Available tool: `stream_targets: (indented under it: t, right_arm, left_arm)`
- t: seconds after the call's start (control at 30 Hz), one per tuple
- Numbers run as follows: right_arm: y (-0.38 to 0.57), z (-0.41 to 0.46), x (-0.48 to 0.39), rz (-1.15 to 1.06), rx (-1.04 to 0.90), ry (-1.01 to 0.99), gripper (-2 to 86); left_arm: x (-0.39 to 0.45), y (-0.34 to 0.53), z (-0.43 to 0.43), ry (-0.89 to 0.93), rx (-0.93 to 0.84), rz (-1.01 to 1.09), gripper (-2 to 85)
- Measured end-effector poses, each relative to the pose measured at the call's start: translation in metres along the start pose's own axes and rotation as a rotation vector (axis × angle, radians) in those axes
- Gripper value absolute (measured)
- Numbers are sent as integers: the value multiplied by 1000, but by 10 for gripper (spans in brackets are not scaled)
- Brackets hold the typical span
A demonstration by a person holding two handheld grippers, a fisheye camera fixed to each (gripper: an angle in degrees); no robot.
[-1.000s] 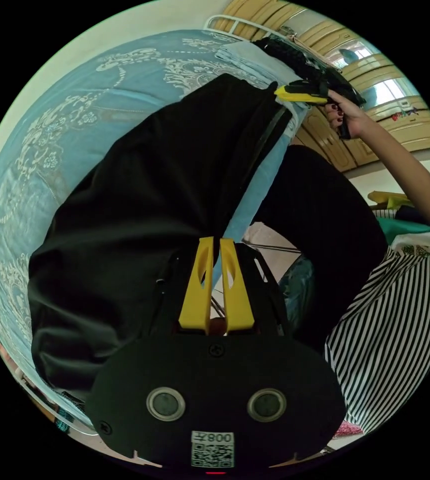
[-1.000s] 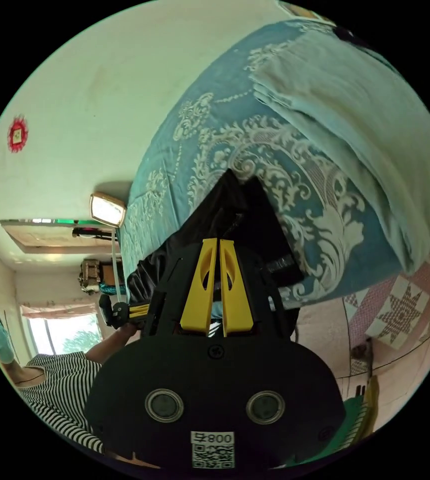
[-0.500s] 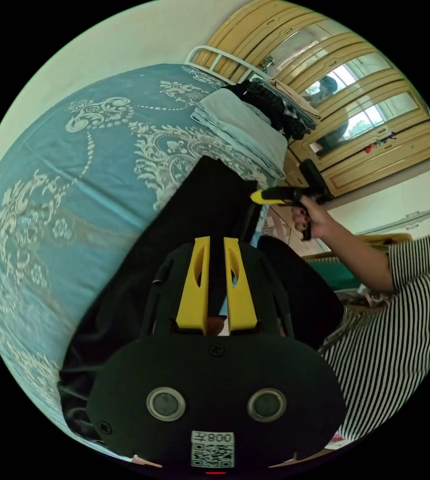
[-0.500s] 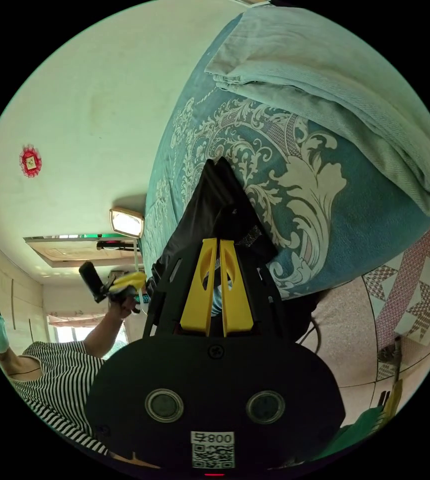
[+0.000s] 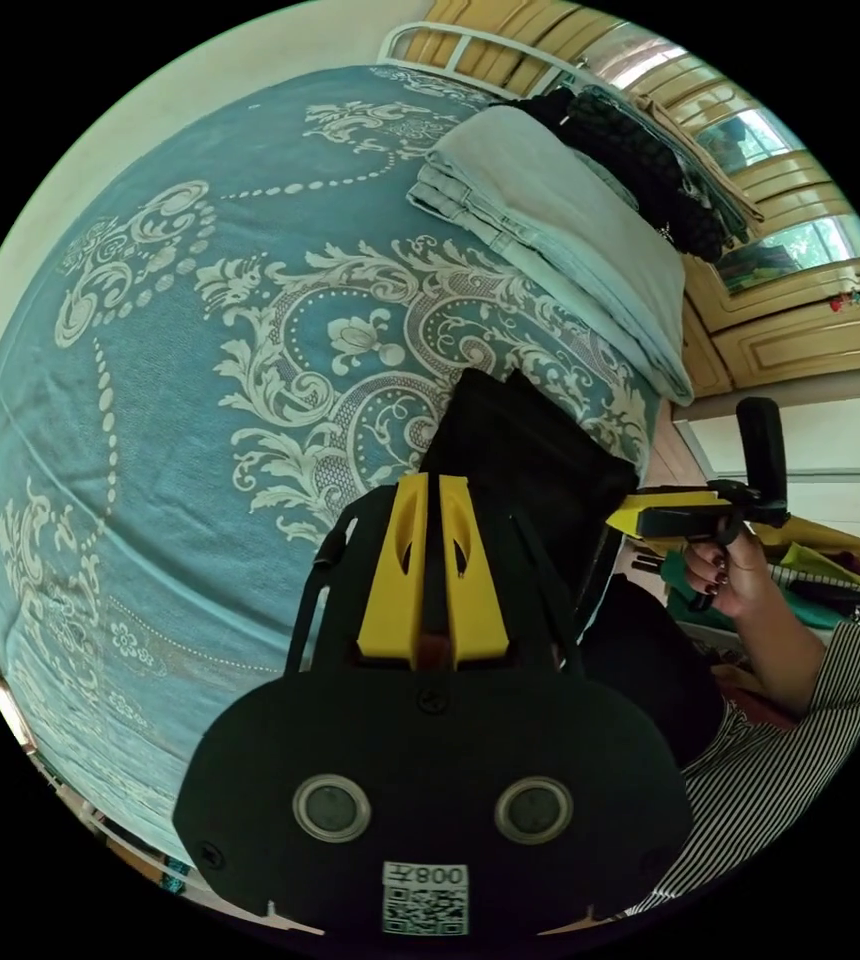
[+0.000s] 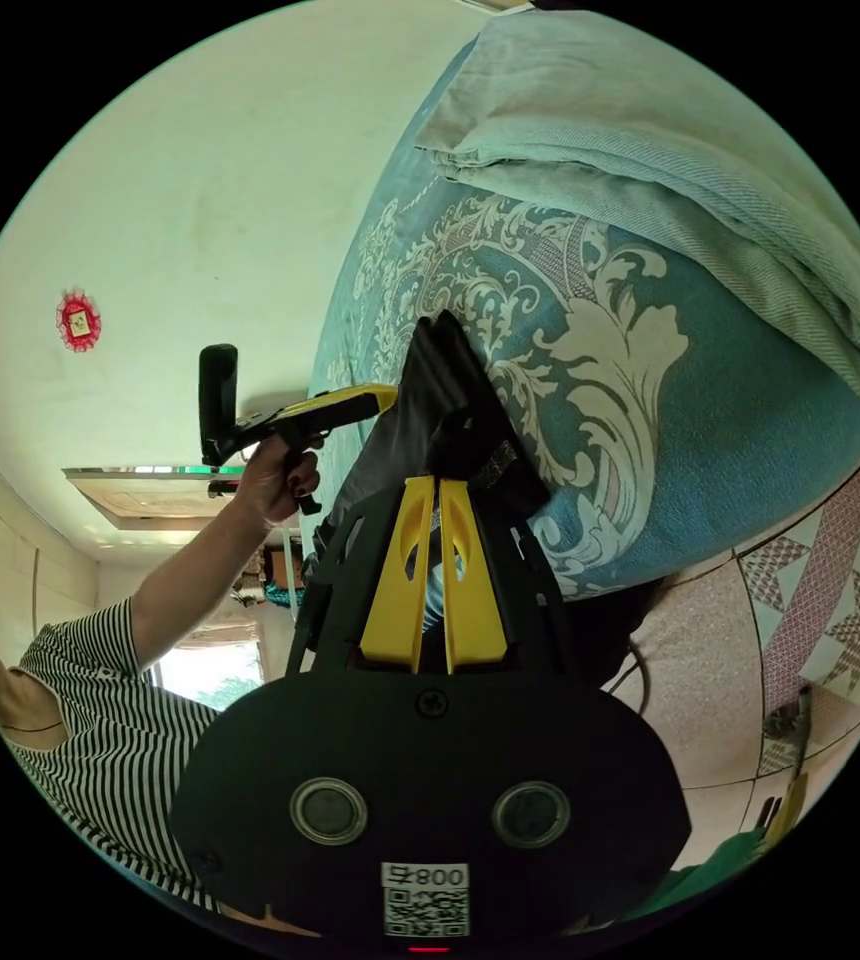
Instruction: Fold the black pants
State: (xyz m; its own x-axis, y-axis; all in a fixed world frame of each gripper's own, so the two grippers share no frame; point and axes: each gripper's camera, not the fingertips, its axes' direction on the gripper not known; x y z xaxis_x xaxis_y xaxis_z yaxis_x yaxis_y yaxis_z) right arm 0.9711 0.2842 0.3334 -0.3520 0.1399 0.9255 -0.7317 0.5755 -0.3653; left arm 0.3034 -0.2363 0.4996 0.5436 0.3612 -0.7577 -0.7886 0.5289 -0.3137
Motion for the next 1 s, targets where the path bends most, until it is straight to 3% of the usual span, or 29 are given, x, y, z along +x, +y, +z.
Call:
stream_targets:
  t: [0.43, 1.0]
  right_arm:
    - [28, -51, -10, -35, 25, -70, 3]
    - [52, -55, 47, -16, 9, -26, 3]
  left_arm:
    - [18, 1, -27, 18, 144, 29, 7]
    - [22, -2, 4, 6, 55, 18, 10]
